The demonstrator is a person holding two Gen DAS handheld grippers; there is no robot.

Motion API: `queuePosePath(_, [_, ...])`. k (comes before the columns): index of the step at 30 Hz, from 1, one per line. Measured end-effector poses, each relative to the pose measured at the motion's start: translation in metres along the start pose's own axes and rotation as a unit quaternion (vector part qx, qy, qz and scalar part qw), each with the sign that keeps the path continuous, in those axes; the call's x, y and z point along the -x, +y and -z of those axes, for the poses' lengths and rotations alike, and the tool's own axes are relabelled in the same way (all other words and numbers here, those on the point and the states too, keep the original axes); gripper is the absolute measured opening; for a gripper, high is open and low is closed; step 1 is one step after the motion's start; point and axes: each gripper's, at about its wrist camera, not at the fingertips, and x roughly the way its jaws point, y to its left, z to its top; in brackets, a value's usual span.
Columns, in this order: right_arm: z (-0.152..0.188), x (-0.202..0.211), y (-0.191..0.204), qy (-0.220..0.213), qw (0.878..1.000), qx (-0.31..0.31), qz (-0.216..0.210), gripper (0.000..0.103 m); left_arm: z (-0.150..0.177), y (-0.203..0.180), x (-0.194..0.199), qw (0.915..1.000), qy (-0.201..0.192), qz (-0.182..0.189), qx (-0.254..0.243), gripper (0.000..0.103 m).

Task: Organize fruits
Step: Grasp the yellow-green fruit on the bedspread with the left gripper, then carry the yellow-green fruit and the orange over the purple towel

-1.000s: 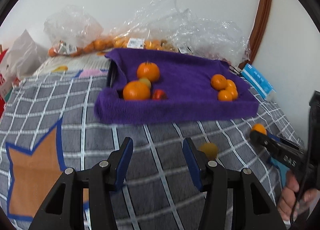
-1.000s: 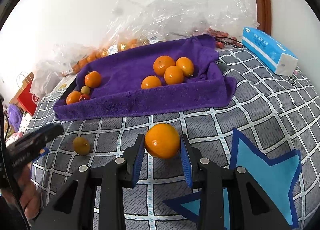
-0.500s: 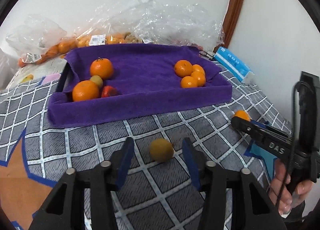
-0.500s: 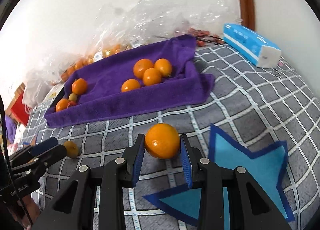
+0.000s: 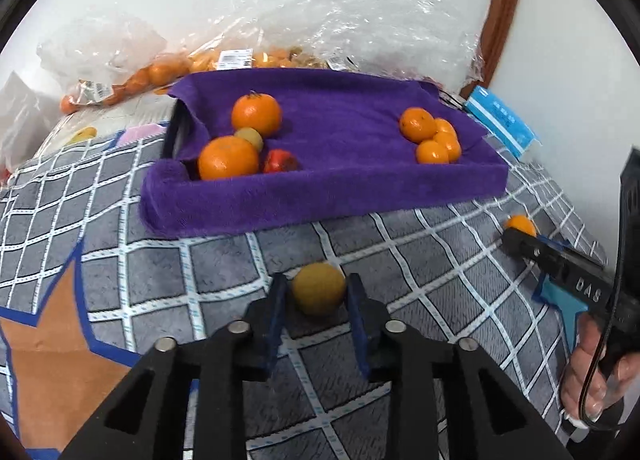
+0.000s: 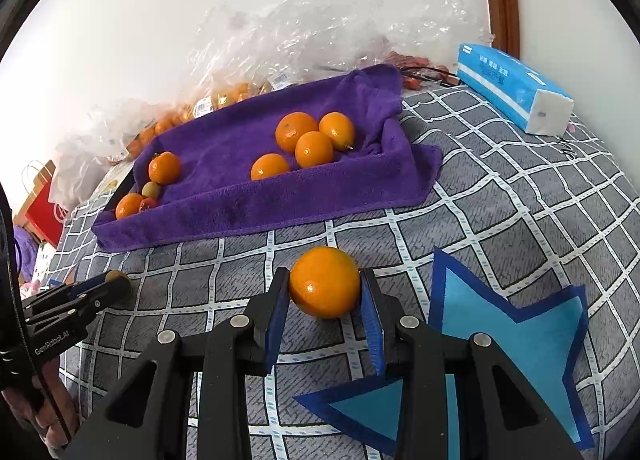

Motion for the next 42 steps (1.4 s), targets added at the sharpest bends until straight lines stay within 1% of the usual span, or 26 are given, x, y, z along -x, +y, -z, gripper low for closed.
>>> queuePosePath(1, [0.0, -0.001, 0.001, 0.001, 1.0, 0.001, 0.002, 0.035, 0.0, -0.005, 0.001, 0.9999, -0.003, -0.01, -0.011, 0.03])
queuePosePath(2, [0.0, -0.001, 0.001, 0.002, 1.0, 0.002, 0.004, 0.035, 0.0, -0.009, -0.001, 0.9998, -0.001, -0.01, -0.016, 0.03])
queuePosePath(3, [0.0, -0.001, 0.001, 0.003, 1.0, 0.003, 0.005, 0.035, 0.001, -0.01, -0.002, 0.9999, 0.001, -0.007, -0.016, 0.026])
queuePosePath(4, [0.0, -0.002, 0.002, 0.005, 1.0, 0.004, 0.006, 0.035, 0.0, -0.01, -0.001, 0.9999, -0.001, -0.005, -0.011, 0.026])
queuePosePath(6, [0.0, -0.004, 0.003, 0.008, 1.0, 0.008, 0.011, 0.035, 0.0, -0.002, 0.001, 0.9994, -0.007, 0.031, 0.016, 0.026])
queuePosePath(9, [0.0, -0.005, 0.006, 0.011, 1.0, 0.014, 0.019, 0.035, 0.001, 0.013, 0.005, 0.9971, -0.018, 0.053, 0.051, 0.026])
queuePosePath(11, [0.0, -0.005, 0.007, 0.011, 1.0, 0.017, 0.022, 0.035, 0.001, 0.019, 0.006, 0.9957, -0.024, 0.059, 0.067, 0.026])
queuePosePath(13, [0.0, -0.004, 0.006, 0.008, 1.0, 0.016, 0.022, 0.035, 0.001, 0.019, 0.008, 0.9952, -0.035, 0.055, 0.073, 0.026])
queuePosePath(21, [0.0, -0.001, 0.003, 0.0, 1.0, 0.007, 0.018, 0.035, 0.003, 0.014, 0.024, 0.9939, -0.078, 0.048, 0.062, 0.026])
queuePosePath(25, [0.0, 0.0, 0.002, -0.003, 1.0, 0.004, 0.016, 0.035, 0.005, 0.009, 0.037, 0.9917, -0.115, 0.032, 0.048, 0.026])
queuePosePath(27, [0.0, 0.002, 0.002, -0.006, 1.0, 0.002, 0.016, 0.035, 0.005, 0.008, 0.042, 0.9908, -0.126, 0.025, 0.044, 0.026])
queuePosePath(37, [0.0, 0.005, 0.005, -0.013, 1.0, 0.005, 0.011, 0.035, 0.005, 0.013, 0.05, 0.987, -0.152, -0.002, 0.052, 0.026])
queuePosePath(40, [0.001, 0.007, 0.005, -0.017, 1.0, 0.005, 0.011, 0.035, 0.006, 0.015, 0.051, 0.9864, -0.154, -0.006, 0.056, 0.026])
queuePosePath(42, [0.001, 0.008, 0.005, -0.021, 1.0, 0.005, 0.009, 0.035, 0.006, 0.018, 0.051, 0.9861, -0.153, -0.001, 0.064, 0.026])
